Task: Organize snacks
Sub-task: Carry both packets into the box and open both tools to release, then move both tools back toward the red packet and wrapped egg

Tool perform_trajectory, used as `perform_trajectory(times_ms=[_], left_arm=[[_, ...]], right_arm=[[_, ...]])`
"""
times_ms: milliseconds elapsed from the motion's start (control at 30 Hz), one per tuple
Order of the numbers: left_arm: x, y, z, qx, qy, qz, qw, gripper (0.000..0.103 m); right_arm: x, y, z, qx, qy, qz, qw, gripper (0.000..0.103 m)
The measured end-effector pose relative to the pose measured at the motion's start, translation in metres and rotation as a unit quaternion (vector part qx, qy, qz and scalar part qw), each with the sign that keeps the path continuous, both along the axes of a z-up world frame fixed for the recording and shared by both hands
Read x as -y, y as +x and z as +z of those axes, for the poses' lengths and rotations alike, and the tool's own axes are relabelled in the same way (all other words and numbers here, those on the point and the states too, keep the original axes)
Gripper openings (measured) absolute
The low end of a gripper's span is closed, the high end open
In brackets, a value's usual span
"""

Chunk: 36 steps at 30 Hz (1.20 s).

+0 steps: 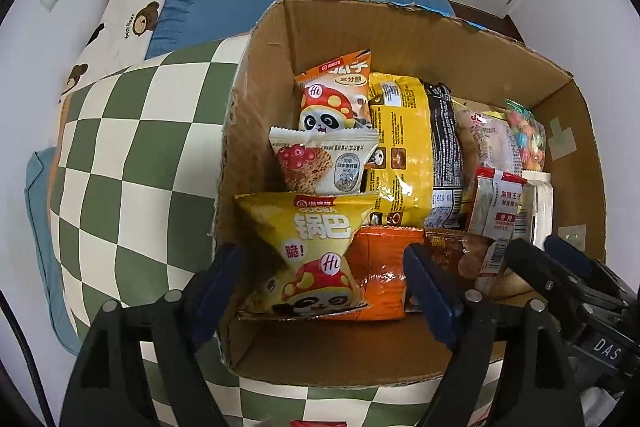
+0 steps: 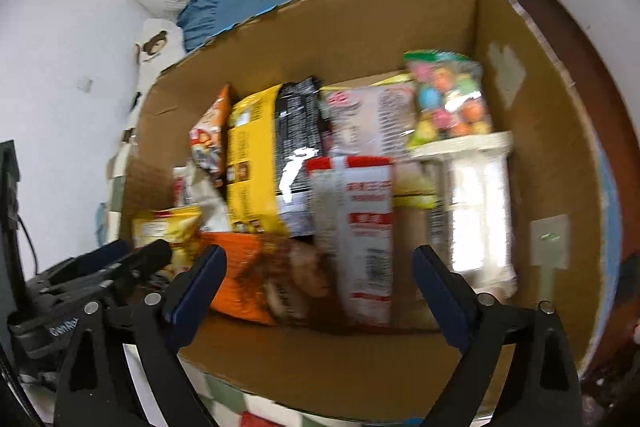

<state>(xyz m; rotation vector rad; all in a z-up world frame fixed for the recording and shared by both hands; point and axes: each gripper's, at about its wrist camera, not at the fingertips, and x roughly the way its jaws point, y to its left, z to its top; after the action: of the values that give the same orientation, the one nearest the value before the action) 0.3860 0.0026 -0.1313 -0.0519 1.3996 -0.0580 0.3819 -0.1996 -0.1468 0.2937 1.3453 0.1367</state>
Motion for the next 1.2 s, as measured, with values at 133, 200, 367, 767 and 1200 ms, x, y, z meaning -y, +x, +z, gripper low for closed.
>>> perform_trajectory(times_ms=[133, 200, 367, 767, 1200], left_arm=[[0.002, -0.001, 0.000, 0.006, -0.001, 0.003, 1.0000, 0.082], [0.004, -0.002, 0.001, 0.010, -0.002, 0.003, 0.9999, 0.082], [0.010, -0.006, 0.004, 0.028, 0.005, -0.001, 0.9996, 0.082], [0.019, -0.024, 0.034, 0.085, 0.008, -0.004, 0.9964, 0.082], [0.023, -0.099, 0.098, 0.188, 0.004, -0.011, 0.9822, 0.082]], right_arm=[[0.003, 0.003, 0.006, 0.012, -0.044, 0.007, 0.999, 0.097], [0.005, 0.001, 0.011, 0.020, -0.062, 0.009, 0.998, 0.097], [0.005, -0.008, 0.024, 0.040, -0.104, 0.022, 0.994, 0.097], [0.007, -0.032, 0.058, 0.086, -0.140, 0.028, 0.986, 0.097], [0.014, -0.098, 0.125, 0.171, -0.149, 0.020, 0.974, 0.097]])
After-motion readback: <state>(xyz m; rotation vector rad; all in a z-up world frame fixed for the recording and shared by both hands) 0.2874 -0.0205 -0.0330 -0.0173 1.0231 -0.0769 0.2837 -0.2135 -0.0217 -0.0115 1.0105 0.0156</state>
